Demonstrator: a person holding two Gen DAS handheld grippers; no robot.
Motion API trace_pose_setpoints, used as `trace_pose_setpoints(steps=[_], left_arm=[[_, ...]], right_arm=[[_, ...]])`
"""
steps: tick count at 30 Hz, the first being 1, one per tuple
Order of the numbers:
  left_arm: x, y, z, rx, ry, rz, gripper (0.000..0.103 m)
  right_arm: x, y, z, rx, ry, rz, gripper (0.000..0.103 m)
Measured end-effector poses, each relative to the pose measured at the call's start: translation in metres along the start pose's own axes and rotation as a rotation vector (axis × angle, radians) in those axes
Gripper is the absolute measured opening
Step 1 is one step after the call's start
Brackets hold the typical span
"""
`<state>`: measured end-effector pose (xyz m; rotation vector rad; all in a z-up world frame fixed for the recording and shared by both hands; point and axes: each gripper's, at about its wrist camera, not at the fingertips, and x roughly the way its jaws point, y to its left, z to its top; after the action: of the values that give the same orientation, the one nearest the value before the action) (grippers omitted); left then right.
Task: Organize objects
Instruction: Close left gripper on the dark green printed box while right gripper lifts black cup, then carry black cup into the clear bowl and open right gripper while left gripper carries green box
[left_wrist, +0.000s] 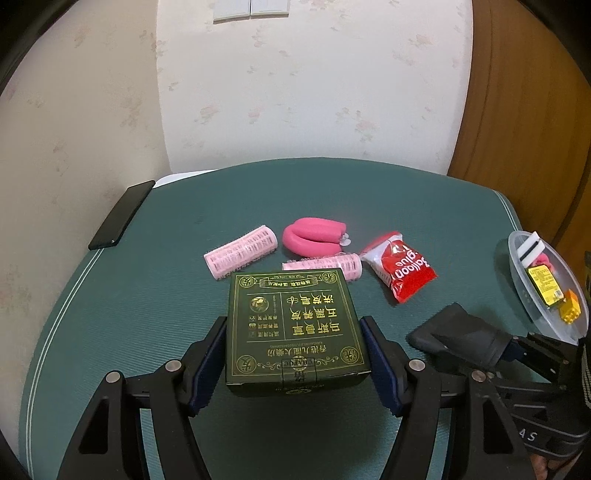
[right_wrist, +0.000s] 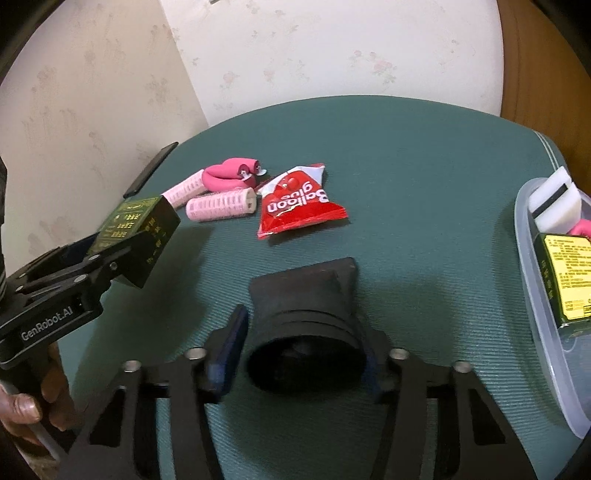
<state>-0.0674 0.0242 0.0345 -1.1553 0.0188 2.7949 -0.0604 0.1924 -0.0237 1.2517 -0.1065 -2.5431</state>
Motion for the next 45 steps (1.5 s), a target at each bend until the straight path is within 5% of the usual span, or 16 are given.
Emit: trace_pose_setpoints(steps=[21, 45], left_arm=[[-0.004, -0.016, -0.003, 0.032, -0.012, 0.000, 0.072], [-0.018, -0.076, -0.013, 0.105, -0.022, -0.065, 0.072]], right_arm=[[-0.038, -0.002, 0.000, 0.003, -0.181, -0.061, 0.050], [-0.100, -0.057, -0.006, 0.175, -0.371, -0.173, 0.050]])
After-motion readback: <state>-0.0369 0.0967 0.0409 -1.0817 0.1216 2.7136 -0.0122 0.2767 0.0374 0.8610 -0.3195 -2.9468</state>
